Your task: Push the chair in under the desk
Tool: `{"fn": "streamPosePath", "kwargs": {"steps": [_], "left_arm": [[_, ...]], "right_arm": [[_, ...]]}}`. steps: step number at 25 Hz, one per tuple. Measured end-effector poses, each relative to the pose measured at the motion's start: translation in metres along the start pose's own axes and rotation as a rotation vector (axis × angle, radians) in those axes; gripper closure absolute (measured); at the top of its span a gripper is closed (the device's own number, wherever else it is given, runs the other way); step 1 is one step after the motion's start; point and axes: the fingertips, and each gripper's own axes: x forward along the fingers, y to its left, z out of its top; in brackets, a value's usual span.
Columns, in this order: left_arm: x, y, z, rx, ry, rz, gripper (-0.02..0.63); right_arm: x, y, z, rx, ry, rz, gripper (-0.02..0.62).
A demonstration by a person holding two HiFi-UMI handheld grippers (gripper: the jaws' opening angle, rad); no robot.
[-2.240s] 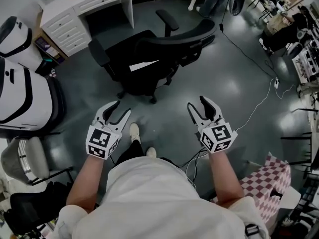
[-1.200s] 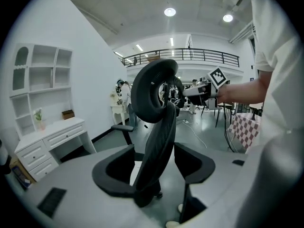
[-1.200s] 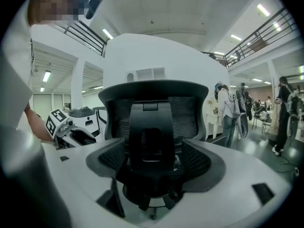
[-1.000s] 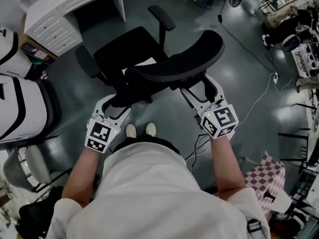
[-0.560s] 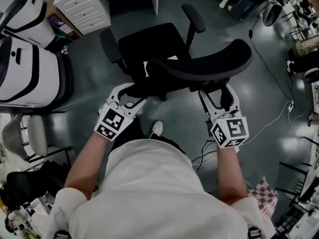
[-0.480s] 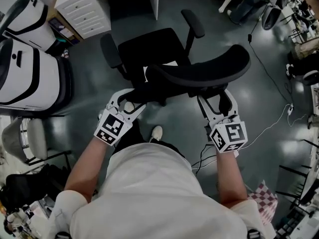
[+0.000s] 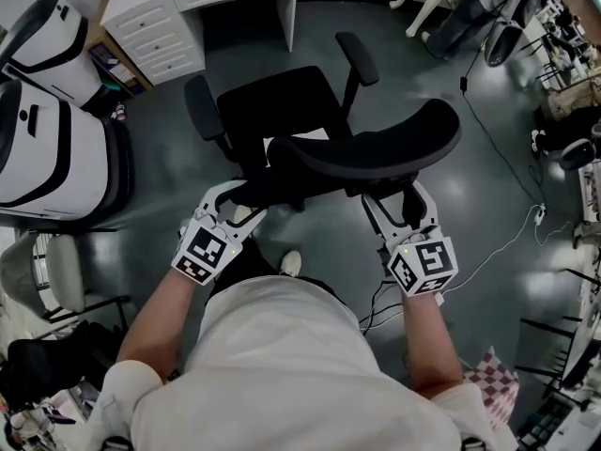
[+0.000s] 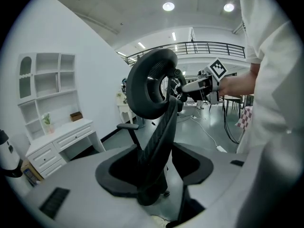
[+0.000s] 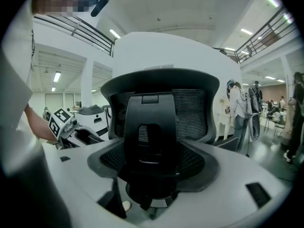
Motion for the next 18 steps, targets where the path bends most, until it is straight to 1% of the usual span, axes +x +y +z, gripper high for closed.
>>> {"fn": "streamPosePath", "kwargs": {"steps": [12,18], "left_arm": [[-0.002,0.051,-0.009,-0.007,0.019,0.010,0.371],[-0.005,0.075,-0.012,-0.006,0.011,0.015,0.370]], "right_arm": [[0.044,0.014,0.009,0.003,0.020,-0.001,0.267],[0.065,0.021,0.015,0.006,0.029,-0.003,0.267]]}}
